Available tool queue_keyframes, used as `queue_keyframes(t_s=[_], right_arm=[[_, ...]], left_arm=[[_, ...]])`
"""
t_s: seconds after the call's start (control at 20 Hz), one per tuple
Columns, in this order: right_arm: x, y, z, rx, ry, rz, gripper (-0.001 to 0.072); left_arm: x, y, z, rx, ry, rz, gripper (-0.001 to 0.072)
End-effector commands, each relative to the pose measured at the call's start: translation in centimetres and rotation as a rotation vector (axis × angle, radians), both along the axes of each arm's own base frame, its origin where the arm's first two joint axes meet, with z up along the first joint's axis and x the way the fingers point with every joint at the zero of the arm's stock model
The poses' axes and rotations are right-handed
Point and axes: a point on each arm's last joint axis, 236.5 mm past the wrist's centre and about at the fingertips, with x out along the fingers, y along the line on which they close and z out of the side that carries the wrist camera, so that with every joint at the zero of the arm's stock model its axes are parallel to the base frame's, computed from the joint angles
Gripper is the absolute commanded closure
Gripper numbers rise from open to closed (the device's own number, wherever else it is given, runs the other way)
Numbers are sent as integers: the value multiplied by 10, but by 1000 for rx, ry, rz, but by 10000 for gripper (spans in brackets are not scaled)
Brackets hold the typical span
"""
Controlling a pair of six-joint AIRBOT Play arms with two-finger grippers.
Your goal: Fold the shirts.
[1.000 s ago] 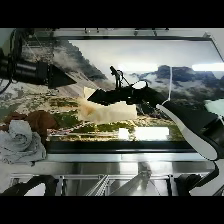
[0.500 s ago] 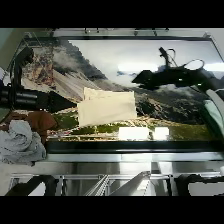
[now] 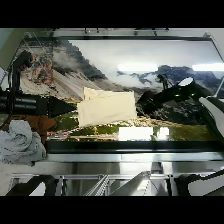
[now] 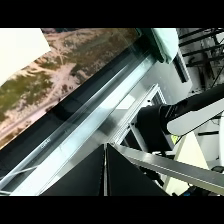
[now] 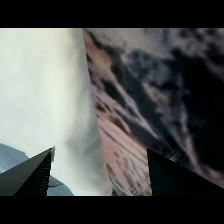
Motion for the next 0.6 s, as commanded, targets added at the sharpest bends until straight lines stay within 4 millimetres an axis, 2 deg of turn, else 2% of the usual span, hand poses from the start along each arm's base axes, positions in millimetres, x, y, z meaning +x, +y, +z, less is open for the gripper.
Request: queue_keyframes(t_s=[0.0, 0.15, 0.2, 0.25, 0.3, 0.35, 0.4, 0.45, 0.5, 0.55], right_arm=[[-1, 46, -6, 99, 12, -3, 68], [2, 71, -7, 125, -4, -18, 69], [2, 78, -5, 139, -5, -24, 125], [3, 85, 0, 163, -18, -21, 475], [5, 89, 9, 200, -33, -22, 653], [9, 90, 21, 232, -43, -30, 688], [16, 85, 37, 245, -74, -30, 691], [28, 74, 62, 256, -129, -47, 691], [45, 52, 96, 264, -205, -90, 692], [60, 22, 132, 260, -277, -155, 692]], left_arm=[[0, 0, 0, -1, -1, 0, 689], [0, 0, 0, -1, -1, 0, 689], [0, 0, 0, -1, -1, 0, 689], [0, 0, 1, -1, -1, 0, 689], [-1, 0, 0, -1, 0, -1, 689], [-2, 0, 0, -1, 3, -7, 689], [-4, 0, 0, -1, 7, -14, 689], [-5, 0, 0, -1, 8, -17, 689], [-6, 0, 0, -1, 11, -21, 689], [-7, 0, 0, 0, 11, -23, 689]])
